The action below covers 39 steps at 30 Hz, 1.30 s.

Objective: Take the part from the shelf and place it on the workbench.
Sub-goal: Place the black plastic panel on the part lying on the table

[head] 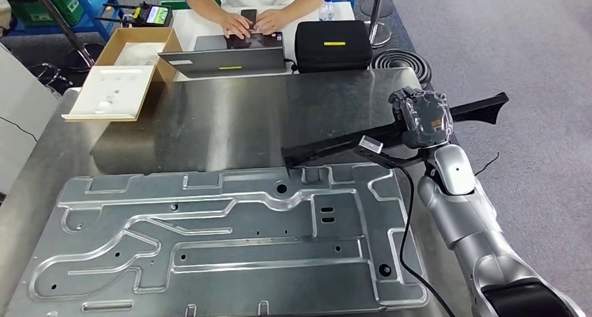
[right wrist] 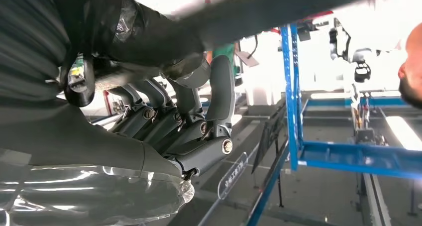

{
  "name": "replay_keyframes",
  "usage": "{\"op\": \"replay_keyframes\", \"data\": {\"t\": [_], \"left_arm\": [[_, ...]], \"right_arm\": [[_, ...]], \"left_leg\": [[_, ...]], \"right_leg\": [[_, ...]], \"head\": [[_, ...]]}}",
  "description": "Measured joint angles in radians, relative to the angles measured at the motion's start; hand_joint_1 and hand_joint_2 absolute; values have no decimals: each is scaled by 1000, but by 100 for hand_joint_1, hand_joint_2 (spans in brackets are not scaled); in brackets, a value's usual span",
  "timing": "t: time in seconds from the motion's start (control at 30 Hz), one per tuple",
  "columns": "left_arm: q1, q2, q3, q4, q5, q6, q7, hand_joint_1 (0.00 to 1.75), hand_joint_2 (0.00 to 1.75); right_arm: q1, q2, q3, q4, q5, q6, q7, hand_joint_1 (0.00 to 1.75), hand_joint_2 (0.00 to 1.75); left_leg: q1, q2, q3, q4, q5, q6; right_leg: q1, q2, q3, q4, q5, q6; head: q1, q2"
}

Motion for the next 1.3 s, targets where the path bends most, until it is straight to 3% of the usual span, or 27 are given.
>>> {"op": "replay_keyframes", "data": {"t": [0.03, 0.07, 0.1, 0.17, 0.23, 0.43, 0.5, 0.57, 0.6, 0.63, 0.7, 0.77, 0.83, 0.9, 0.97, 1.03, 1.1, 1.13, 1.17, 1.2, 1.23, 1.3], "left_arm": [[3, 0, 0, 0, 1, 0, 3, 0, 175], [7, 0, 0, 0, 1, 0, 4, 0, 175], [12, 0, 0, 0, 2, 0, 6, 0, 175], [21, 0, 0, 0, 1, 0, 11, 0, 175], [24, 0, 0, 0, 1, -2, 17, 0, 175], [22, -1, 0, 0, 1, -5, 19, 0, 175], [11, -2, 0, 0, 2, -8, 18, 0, 175], [-1, -3, 0, 0, 5, -10, 13, 0, 175], [-3, -3, 0, 0, 6, -9, 11, 0, 175], [-4, -3, 0, 0, 6, -7, 9, 0, 175], [-7, -4, 0, 0, 6, -5, 8, 0, 175], [-10, -6, 0, 0, 5, -4, 4, 0, 175], [-12, -9, 0, 0, 3, -2, -2, 0, 175], [-12, -10, 0, 0, 1, -1, -6, 0, 175], [-12, -11, 0, 0, 1, -1, -8, 0, 175], [-12, -11, 0, 0, 1, -1, -9, 0, 175], [-11, -12, 0, 0, 1, -1, -9, 0, 175], [-10, -12, 0, 0, 1, 0, -9, 0, 175], [-10, -12, 0, 0, 1, 0, -9, 0, 175], [-10, -11, 0, 0, 1, 1, -9, 0, 175], [-11, -11, 0, 0, 1, 2, -9, 0, 175], [-13, -12, 0, 0, 1, 1, -9, 0, 175]], "right_arm": [[2, 1, 0, 3, 1, 0, 0, 175, 175], [3, 3, 0, 6, 2, 0, 0, 175, 175], [5, 4, 0, 8, 3, 0, 0, 175, 175], [6, 7, 0, 11, 5, 0, 0, 175, 175], [5, 10, 0, 15, 7, -1, 0, 175, 175], [7, 12, 0, 21, 9, -2, -1, 175, 175], [5, 16, 1, 27, 13, -2, 0, 175, 175], [3, 18, 1, 36, 17, -2, 1, 175, 175], [3, 19, 1, 40, 19, -2, 2, 175, 175], [2, 19, 1, 43, 21, -2, 2, 175, 175], [-2, 19, 1, 47, 24, -2, 2, 175, 175], [-9, 19, 1, 48, 25, -2, 2, 175, 175], [-14, 19, 1, 50, 25, -3, 2, 175, 175], [-16, 18, 1, 51, 25, -3, 3, 175, 175], [-17, 19, 1, 51, 25, -3, 2, 175, 175], [-17, 19, 1, 52, 25, -3, 2, 175, 175], [-16, 19, 1, 54, 25, -3, 2, 175, 175], [-15, 19, 1, 55, 25, -3, 2, 175, 175], [-15, 19, 1, 57, 25, -3, 2, 175, 175], [-14, 19, 1, 58, 25, -3, 2, 175, 175], [-15, 19, 1, 58, 25, -3, 2, 175, 175], [-17, 19, 1, 59, 25, -3, 2, 175, 175]], "left_leg": [[0, 0, -27, 41, -3, 1], [0, 0, -38, 49, 13, 3], [0, 0, -30, 15, 51, 6], [-2, -3, 14, -112, 141, 18], [-6, -7, 41, -190, 187, 26], [-12, -8, 41, -200, 190, 28], [-9, -8, 47, -230, 191, 42], [-5, -8, 50, -255, 192, 54], [-5, -7, 48, -254, 193, 54], [-6, -7, 46, -251, 194, 53], [-6, -6, 45, -246, 196, 50], [-7, -5, 43, -242, 201, 41], [-7, -5, 42, -245, 209, 29], [-9, -6, 39, -247, 212, 18], [-11, -7, 28, -225, 190, 11], [-8, -6, -7, -132, 128, 5], [-5, -5, -57, 3, 66, -1], [-5, -5, -69, 43, 55, -3], [-5, -5, -63, 45, 65, -3], [-5, -5, -37, 4, 91, -1], [-5, -5, 2, -66, 124, 3], [-9, -7, 72, -189, 157, 12]], "right_leg": [[2, 1, 1, 0, -2, -2], [4, 1, 4, 0, -4, -3], [5, 2, 9, 1, -8, -4], [8, 3, 18, 4, -16, 0], [10, 1, 19, 6, -21, 8], [7, -2, 17, 3, -17, 18], [5, -1, -23, 103, -85, 33], [3, 2, -75, 244, -161, 47], [2, 1, -75, 258, -157, 48], [2, 1, -56, 237, -137, 48], [2, 0, 25, 109, -87, 43], [8, 1, 84, 8, -68, 35], [15, 2, 89, -11, -68, 26], [9, 1, 87, -18, -59, 14], [2, -1, 86, -27, -49, 1], [3, -2, 83, -28, -44, -6], [5, -4, 78, -26, -43, -8], [6, -4, 77, -24, -43, -9], [6, -3, 76, -22, -43, -8], [6, -2, 76, -19, -44, -7], [6, 0, 76, -16, -46, -5], [8, 2, 71, -11, -49, 2]], "head": [[0, 0], [0, 0], [0, 0], [0, 0], [0, 0], [0, 0], [0, 0], [1, 0], [1, 0], [1, 0], [1, 0], [1, 0], [1, 0], [0, 0], [-1, 0], [-2, 0], [-2, 0], [-2, 0], [-2, 0], [-2, 0], [-2, 0], [-2, 0]]}}
